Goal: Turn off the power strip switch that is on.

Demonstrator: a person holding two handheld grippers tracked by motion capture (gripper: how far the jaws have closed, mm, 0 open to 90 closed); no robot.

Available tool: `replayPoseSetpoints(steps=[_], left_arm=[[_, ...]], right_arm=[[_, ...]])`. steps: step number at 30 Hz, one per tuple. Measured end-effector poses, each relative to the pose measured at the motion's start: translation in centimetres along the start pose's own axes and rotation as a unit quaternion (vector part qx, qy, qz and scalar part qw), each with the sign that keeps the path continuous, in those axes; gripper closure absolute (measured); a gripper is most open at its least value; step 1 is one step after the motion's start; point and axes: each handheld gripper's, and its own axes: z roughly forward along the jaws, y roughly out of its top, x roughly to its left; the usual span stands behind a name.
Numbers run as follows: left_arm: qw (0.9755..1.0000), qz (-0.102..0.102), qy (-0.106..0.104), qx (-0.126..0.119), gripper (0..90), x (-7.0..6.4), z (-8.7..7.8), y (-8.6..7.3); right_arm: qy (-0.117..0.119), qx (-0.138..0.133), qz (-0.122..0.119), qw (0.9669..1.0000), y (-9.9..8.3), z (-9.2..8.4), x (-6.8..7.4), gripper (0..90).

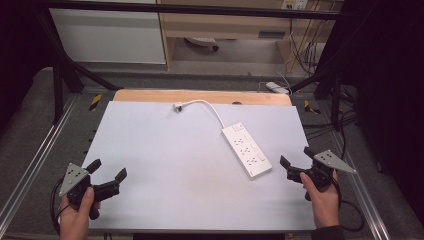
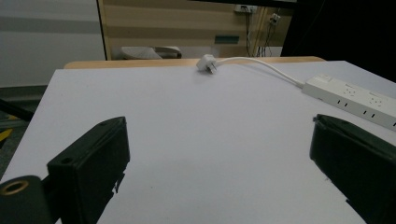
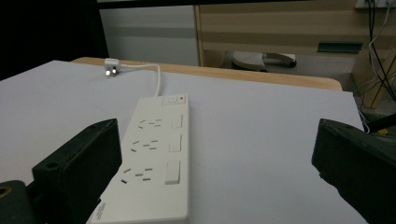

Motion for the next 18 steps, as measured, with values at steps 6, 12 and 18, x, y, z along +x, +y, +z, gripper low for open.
replayPoseSetpoints(steps=[6, 12, 18], left_arm=[[1.0000, 0.005, -0.003, 0.002, 4.8, -0.1, 0.1, 0.0], [0.9999, 0.011, -0.006, 0.010, 4.7, -0.3, 0.2, -0.1], [0.9998, 0.013, -0.005, 0.013, 4.7, -0.4, 0.4, -0.1]], right_arm=[[-0.002, 0.006, 0.001, 1.0000, 0.8, 0.2, 0.6, 2.5], [-0.004, 0.009, -0.010, 0.9999, 1.7, 0.8, 1.0, 3.4], [-0.002, 0.018, -0.019, 0.9997, 2.5, 1.7, 1.5, 4.5]])
